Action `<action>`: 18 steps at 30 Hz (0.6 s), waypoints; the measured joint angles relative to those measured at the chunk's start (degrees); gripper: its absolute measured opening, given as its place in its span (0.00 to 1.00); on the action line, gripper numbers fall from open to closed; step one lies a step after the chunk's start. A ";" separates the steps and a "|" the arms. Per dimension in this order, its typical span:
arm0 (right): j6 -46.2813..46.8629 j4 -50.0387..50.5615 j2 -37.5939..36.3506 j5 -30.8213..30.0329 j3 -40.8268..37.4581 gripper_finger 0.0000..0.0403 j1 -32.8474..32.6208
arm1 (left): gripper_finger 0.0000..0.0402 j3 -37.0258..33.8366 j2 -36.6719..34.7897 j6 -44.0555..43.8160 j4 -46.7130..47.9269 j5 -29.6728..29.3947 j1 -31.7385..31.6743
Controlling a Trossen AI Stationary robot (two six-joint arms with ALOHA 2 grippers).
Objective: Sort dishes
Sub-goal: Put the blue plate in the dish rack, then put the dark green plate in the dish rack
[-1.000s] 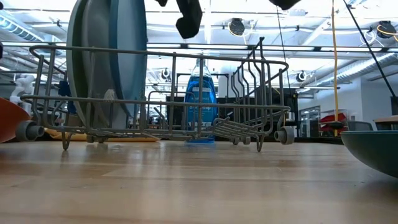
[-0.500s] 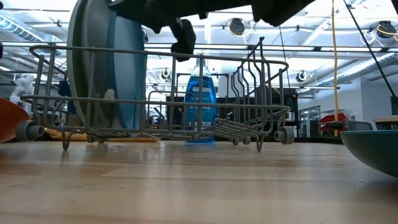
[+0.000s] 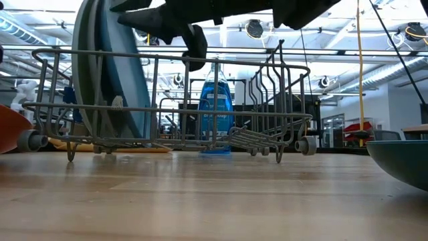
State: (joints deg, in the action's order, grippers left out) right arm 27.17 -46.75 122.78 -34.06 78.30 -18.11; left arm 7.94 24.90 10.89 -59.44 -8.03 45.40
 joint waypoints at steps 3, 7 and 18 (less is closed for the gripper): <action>-0.01 0.01 0.00 -0.02 0.00 0.26 0.02 | 0.34 0.00 0.00 0.00 -0.02 0.00 0.00; -0.87 0.07 -0.28 0.30 0.00 0.37 -0.08 | 0.34 0.00 -0.01 -0.02 -0.02 0.00 -0.01; -15.58 5.73 -9.44 2.69 0.00 0.47 -2.40 | 0.34 0.00 0.00 -0.04 -0.02 0.07 -0.02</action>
State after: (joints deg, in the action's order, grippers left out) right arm 11.59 -41.02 113.34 -31.38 78.30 -20.51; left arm 7.94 24.91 10.85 -59.46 -7.97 45.39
